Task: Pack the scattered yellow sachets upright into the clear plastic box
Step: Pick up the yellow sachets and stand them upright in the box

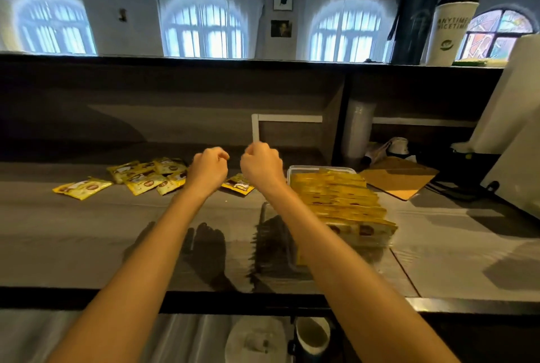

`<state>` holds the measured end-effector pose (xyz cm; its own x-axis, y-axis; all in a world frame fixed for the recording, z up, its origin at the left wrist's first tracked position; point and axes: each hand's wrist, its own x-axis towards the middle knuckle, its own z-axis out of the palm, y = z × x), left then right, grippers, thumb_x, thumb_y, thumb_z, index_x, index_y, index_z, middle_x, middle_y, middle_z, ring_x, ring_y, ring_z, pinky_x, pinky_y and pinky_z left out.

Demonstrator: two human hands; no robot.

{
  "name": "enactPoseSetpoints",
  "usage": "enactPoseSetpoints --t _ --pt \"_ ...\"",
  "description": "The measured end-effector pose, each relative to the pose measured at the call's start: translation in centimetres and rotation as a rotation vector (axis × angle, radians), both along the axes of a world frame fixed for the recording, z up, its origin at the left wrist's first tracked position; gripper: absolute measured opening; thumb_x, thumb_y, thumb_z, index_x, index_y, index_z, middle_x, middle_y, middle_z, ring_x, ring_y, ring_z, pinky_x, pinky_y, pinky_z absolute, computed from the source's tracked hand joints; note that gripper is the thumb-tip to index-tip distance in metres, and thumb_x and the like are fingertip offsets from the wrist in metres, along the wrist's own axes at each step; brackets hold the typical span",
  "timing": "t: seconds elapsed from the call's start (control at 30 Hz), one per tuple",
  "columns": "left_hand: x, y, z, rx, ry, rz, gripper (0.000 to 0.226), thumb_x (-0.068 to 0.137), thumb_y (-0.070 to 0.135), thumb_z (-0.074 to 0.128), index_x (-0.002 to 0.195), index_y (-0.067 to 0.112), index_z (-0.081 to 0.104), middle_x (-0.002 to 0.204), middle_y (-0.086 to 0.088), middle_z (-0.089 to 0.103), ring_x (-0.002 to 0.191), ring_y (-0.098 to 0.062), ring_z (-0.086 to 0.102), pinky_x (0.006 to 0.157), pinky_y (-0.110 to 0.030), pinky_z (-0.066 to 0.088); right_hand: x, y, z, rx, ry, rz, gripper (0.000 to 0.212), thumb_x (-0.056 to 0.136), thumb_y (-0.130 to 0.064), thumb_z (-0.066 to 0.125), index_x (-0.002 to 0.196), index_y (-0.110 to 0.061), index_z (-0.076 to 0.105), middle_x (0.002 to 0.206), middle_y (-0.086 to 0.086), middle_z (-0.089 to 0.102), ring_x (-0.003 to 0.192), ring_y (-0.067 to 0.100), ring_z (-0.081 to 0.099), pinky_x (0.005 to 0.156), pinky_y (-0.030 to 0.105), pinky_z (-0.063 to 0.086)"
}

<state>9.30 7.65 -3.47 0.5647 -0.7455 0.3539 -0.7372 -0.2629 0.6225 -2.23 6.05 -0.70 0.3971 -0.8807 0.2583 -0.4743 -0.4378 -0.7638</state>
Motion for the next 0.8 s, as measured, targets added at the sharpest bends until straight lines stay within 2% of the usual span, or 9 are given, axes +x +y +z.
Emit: enactPoseSetpoints --t 0.17,0.27,0.33,0.43,0.5,0.6,0.8 --pt "3.5 -0.7 -4.8 0.193 0.050 0.001 0.037 0.092 0.002 0.037 0.121 0.006 0.059 0.128 -0.017 0.057 0.119 -0.032 0.051 0.100 -0.039 0.043 4.5 0.1 -5.2 0.147 0.125 0.013 0.046 0.092 -0.016 0.047 0.134 -0.001 0.036 0.141 0.017 0.040 0.130 0.032 0.039 0.103 0.038 0.036" --pt "4.6 -1.9 -6.4 0.310 -0.015 -0.069 0.043 0.091 -0.003 0.035 0.131 0.005 0.049 0.138 -0.017 0.049 0.128 -0.030 0.044 0.103 -0.037 0.038 6.1 -2.0 -7.5 0.188 0.179 -0.122 0.059 0.093 -0.017 0.047 0.145 -0.005 0.021 0.155 0.014 0.016 0.144 0.029 0.015 0.114 0.044 0.022" --pt "4.8 -2.8 -6.9 0.387 -0.069 -0.152 0.050 0.092 -0.004 0.033 0.140 0.007 0.036 0.149 -0.013 0.034 0.138 -0.026 0.031 0.111 -0.035 0.028 6.9 -3.4 -8.4 0.201 0.224 -0.228 0.066 0.094 -0.017 0.047 0.148 -0.007 0.010 0.158 0.011 -0.001 0.146 0.029 -0.002 0.117 0.048 0.013" --pt "4.9 -4.4 -7.0 0.482 -0.133 -0.298 0.058 0.093 -0.002 0.034 0.148 0.009 0.017 0.158 -0.007 0.009 0.146 -0.018 0.008 0.117 -0.032 0.010 7.5 -5.2 -9.1 0.193 0.267 -0.311 0.067 0.095 -0.019 0.045 0.149 -0.007 0.007 0.158 0.009 -0.009 0.146 0.028 -0.011 0.117 0.049 0.006" --pt "5.0 -5.3 -7.2 0.531 -0.176 -0.357 0.057 0.095 0.003 0.037 0.148 0.012 0.019 0.158 -0.005 0.011 0.146 -0.019 0.008 0.119 -0.037 0.011 7.7 -6.2 -9.4 0.194 0.293 -0.313 0.065 0.096 -0.023 0.042 0.149 -0.006 0.009 0.159 0.009 -0.006 0.146 0.027 -0.010 0.117 0.049 0.003" --pt "5.3 -5.7 -7.5 0.564 -0.233 -0.359 0.051 0.097 0.010 0.039 0.146 0.016 0.026 0.155 -0.005 0.023 0.143 -0.023 0.022 0.117 -0.041 0.022 7.6 -7.3 -9.6 0.270 0.288 -0.314 0.062 0.096 -0.030 0.040 0.148 -0.006 0.015 0.157 0.011 0.012 0.147 0.027 -0.002 0.117 0.048 0.002" --pt "5.4 -3.7 -7.0 0.561 -0.313 -0.291 0.051 0.094 0.004 0.039 0.144 0.011 0.032 0.150 -0.011 0.031 0.138 -0.027 0.031 0.111 -0.038 0.030 7.9 -6.8 -10.0 0.214 0.378 -0.321 0.053 0.093 -0.028 0.042 0.140 -0.003 0.033 0.147 0.015 0.037 0.142 0.030 0.017 0.118 0.046 0.008"
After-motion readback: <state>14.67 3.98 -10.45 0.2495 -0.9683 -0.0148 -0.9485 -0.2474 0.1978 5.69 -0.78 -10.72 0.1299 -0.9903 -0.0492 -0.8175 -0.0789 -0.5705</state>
